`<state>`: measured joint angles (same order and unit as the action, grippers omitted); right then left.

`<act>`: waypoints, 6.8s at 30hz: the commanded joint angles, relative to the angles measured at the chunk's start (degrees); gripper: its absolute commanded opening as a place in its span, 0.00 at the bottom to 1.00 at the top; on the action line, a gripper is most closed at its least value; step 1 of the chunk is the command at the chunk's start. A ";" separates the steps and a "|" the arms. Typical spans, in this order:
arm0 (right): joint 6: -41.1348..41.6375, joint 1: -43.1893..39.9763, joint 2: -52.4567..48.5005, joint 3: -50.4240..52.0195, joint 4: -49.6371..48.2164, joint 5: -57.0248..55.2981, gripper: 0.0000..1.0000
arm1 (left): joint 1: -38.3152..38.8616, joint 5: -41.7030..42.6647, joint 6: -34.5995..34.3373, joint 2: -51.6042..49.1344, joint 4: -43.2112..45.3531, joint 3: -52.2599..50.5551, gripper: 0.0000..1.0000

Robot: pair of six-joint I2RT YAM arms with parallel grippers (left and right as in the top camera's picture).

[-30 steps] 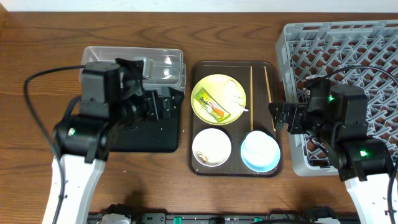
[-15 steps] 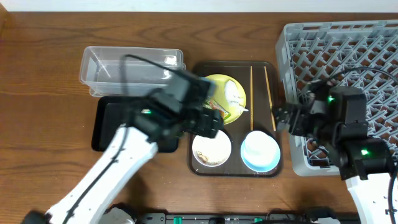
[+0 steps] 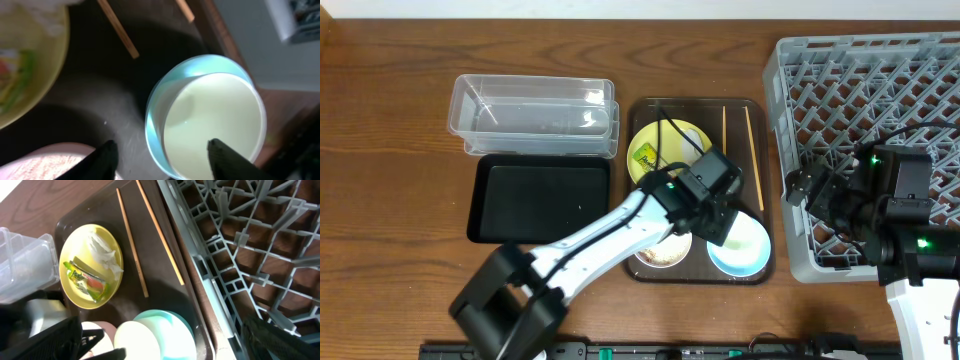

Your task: Sort waste into correct bins and load items into the dishwasher rack

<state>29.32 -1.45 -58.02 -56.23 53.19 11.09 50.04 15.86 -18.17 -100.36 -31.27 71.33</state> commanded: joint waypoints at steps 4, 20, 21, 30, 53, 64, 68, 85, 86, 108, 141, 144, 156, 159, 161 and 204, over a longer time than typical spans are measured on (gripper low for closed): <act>-0.90 -0.83 0.42 -1.01 0.61 -0.28 1.00 | 0.83 -1.14 -0.85 -1.97 0.90 0.90 0.34; -18.58 -0.72 0.39 -1.01 -3.65 17.31 0.99 | -20.28 27.34 -1.77 16.33 -2.54 0.92 0.06; -22.16 -0.72 0.42 -1.01 -4.74 23.39 0.99 | -23.23 32.48 -0.94 17.27 -2.75 0.92 0.06; -27.69 3.43 -1.51 -0.98 -20.28 59.56 0.99 | -37.83 66.51 3.15 18.38 -2.93 0.90 0.06; -18.43 20.81 -4.98 -0.98 -40.28 52.09 0.68 | -39.21 72.67 3.13 18.38 -2.93 0.90 0.06; -18.25 9.90 -3.76 -0.98 -33.07 47.80 0.55 | -39.21 74.27 2.86 18.38 -2.97 0.90 0.49; -15.28 1.60 -1.09 -1.33 -21.29 35.06 0.57 | -39.21 74.27 2.89 18.38 -2.95 0.90 0.54; -9.20 -15.34 -5.73 -6.14 20.06 -9.05 0.65 | -39.21 73.05 3.15 18.38 -2.95 0.90 0.61; -9.31 -15.34 -7.37 -5.92 20.57 -7.28 0.64 | -39.21 73.02 3.15 18.38 -2.95 0.90 0.61; -13.90 -13.31 -16.41 -6.36 15.96 2.05 0.99 | -39.08 71.45 3.08 18.38 -2.97 0.90 0.62; -20.63 -13.16 -9.01 -7.21 -0.48 20.41 0.99 | -14.67 -8.85 0.94 -11.19 27.36 0.92 0.61; -20.63 -13.16 -9.01 -7.21 -0.48 20.41 0.99 | -13.94 -8.87 0.96 -13.99 28.39 0.92 0.61; -20.61 -13.16 -9.01 -7.21 -0.48 20.41 0.99 | -12.76 -8.66 0.94 -11.80 26.97 0.92 0.07; -20.61 -13.16 -9.01 -7.21 -0.48 20.41 0.99 | -13.99 -9.03 1.01 -5.99 25.31 0.92 0.06; -20.63 -13.16 -9.01 -7.21 -0.48 20.24 0.99 | -15.52 -9.60 2.67 -1.99 24.17 0.92 0.06; -20.63 -13.16 -9.01 -7.21 -0.48 20.20 0.99 | -17.92 -13.31 -13.60 -12.33 14.67 0.90 0.60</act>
<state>9.76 -15.18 -67.11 -62.67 52.75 30.65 32.45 4.51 -22.79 -110.48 -17.10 72.12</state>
